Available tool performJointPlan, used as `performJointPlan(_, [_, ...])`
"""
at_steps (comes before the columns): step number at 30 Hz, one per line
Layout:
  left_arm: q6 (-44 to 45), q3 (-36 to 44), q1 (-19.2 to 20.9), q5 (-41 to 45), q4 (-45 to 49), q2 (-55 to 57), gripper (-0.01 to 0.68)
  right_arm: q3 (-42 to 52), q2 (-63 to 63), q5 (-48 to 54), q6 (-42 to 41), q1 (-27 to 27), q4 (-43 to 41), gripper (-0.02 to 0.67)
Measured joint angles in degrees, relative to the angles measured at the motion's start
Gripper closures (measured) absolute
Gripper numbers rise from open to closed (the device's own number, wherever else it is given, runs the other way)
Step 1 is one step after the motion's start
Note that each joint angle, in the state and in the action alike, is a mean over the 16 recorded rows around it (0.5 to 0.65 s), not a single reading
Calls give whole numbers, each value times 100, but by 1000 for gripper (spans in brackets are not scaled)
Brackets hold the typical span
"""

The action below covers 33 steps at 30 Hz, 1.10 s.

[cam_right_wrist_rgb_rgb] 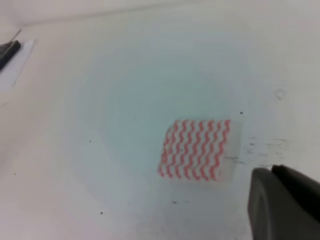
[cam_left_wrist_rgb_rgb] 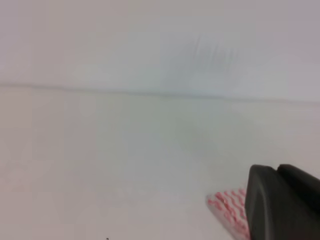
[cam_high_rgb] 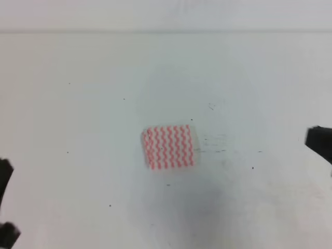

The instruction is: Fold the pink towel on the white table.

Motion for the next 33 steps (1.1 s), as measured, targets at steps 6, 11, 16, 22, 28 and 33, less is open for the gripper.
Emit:
performJointPlan(6, [6,785,0,-114,-210,-942,678,672,-1146,-218,-7,-2,-105,665])
performJointPlan(11, [47,1197,0,-186,-252,-1348,678,1251,-2005,-574,-28,-4,-133,664])
performJointPlan(16, [94,1423,0,-285,-250,-1467,678,1820,-2672,-1021,-116,-3,-129,665])
performJointPlan(22, [128,1468,0,-361,-242,-1467,678,2372,-3114,-1407,-227,-4,-117,664])
performJointPlan(28, [131,1468,0,-381,-240,-1466,678,2815,-3260,-1575,-307,-5,-104,665])
performJointPlan(33, [130,1468,0,-386,-240,-1466,678,3062,-3262,-1581,-307,-5,-127,666])
